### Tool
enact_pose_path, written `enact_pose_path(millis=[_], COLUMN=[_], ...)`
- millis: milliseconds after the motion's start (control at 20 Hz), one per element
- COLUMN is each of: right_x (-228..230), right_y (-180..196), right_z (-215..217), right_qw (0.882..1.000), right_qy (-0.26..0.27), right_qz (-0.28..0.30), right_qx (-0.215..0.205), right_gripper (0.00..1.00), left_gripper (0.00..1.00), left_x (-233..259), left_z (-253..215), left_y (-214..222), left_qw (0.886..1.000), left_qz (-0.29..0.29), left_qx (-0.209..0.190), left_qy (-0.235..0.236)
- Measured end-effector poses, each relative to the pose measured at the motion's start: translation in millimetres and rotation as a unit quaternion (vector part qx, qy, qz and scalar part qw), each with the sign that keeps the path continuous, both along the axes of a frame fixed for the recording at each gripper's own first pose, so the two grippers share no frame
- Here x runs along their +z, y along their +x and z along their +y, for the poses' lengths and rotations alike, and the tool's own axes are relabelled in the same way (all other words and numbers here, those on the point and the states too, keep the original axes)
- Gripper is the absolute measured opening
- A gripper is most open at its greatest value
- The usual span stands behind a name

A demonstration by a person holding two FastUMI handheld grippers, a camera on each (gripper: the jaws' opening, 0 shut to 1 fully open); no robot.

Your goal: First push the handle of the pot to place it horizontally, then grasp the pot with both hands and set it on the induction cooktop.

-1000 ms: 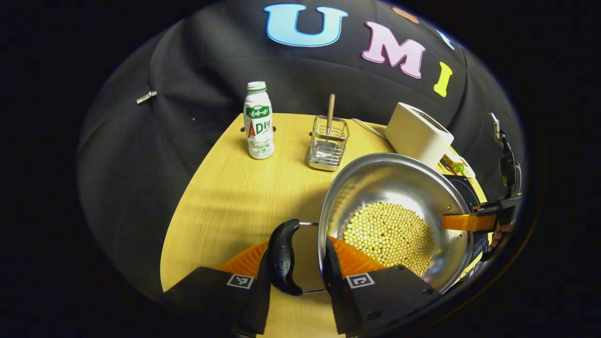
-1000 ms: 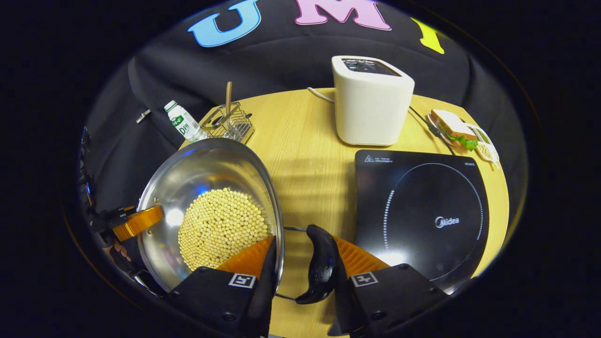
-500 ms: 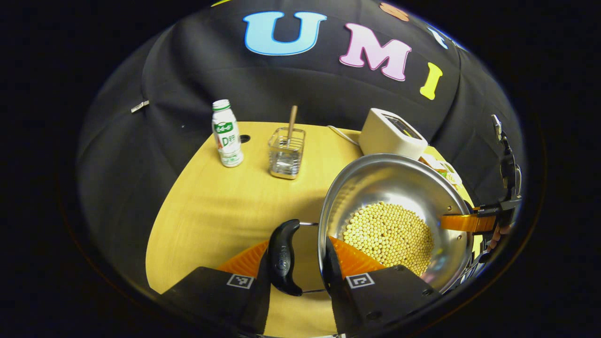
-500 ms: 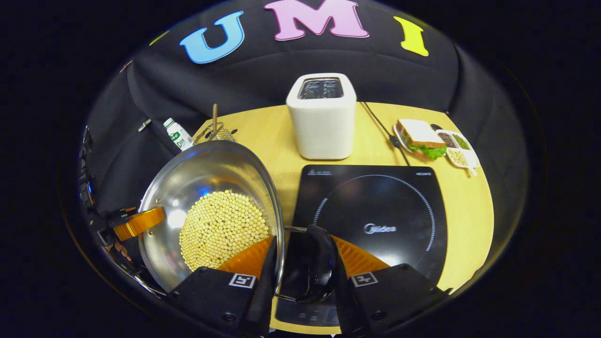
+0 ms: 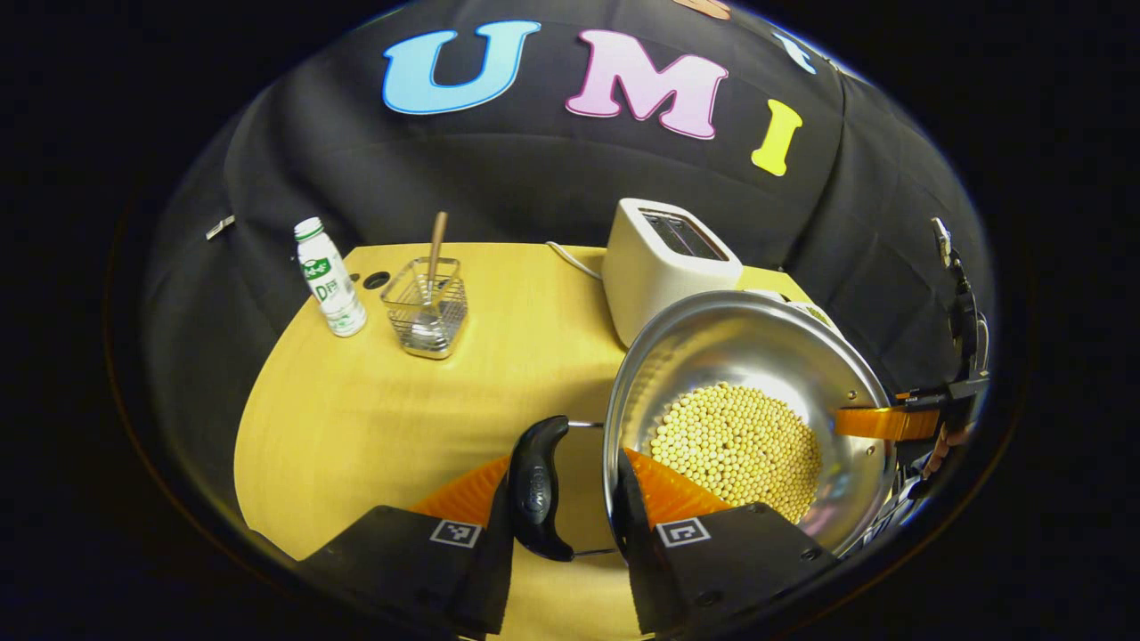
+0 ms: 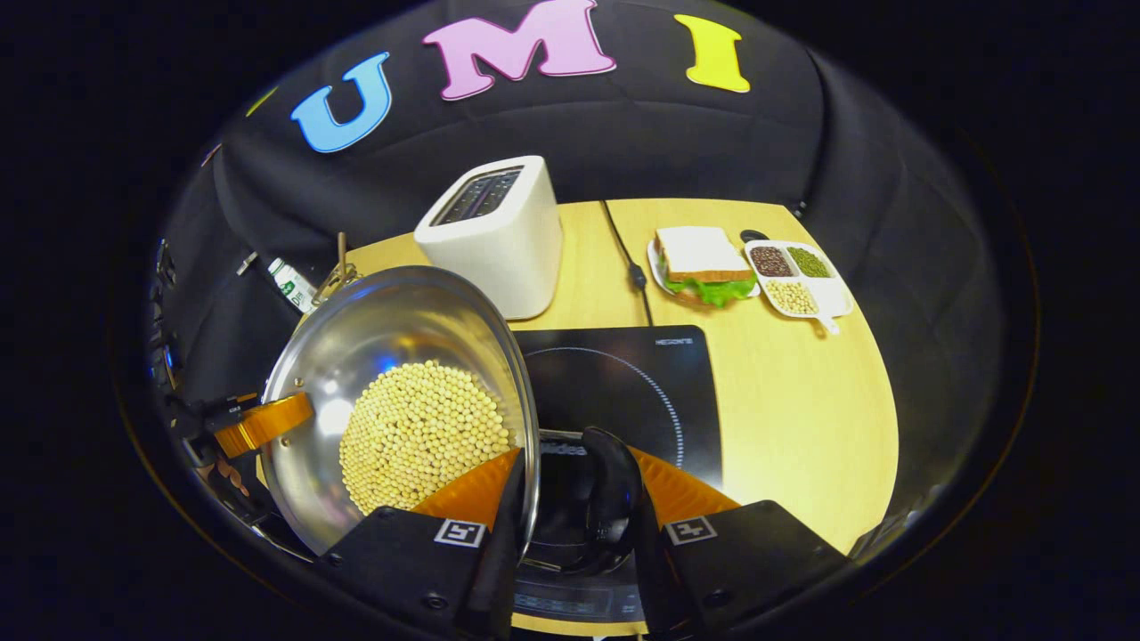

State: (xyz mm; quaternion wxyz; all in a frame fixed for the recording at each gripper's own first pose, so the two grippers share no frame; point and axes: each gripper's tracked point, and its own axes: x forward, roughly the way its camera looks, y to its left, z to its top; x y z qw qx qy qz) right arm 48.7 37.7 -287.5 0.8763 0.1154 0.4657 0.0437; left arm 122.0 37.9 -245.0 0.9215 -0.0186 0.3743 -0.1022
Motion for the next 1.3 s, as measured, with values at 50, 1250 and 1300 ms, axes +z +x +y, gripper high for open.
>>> enact_pose_path(millis=[50, 1250, 1300], right_x=[-4, -55, -54], right_y=[2, 14, 14], right_z=[-9, -90, -91], right_qw=[1.0, 0.999, 0.999], right_qy=[0.0, 0.006, 0.006], right_qz=[0.001, 0.028, 0.029], right_qx=[-0.002, -0.019, -0.019], right_gripper=[0.58, 0.58, 0.58], left_gripper=[0.57, 0.57, 0.57], left_x=[-2, -37, -37], left_z=[-9, -95, -95], left_y=[2, 25, 25], left_qw=[1.0, 1.0, 1.0], left_qz=[0.002, 0.022, 0.022], left_qx=[-0.001, -0.012, -0.012], left_qy=[-0.001, -0.007, -0.007])
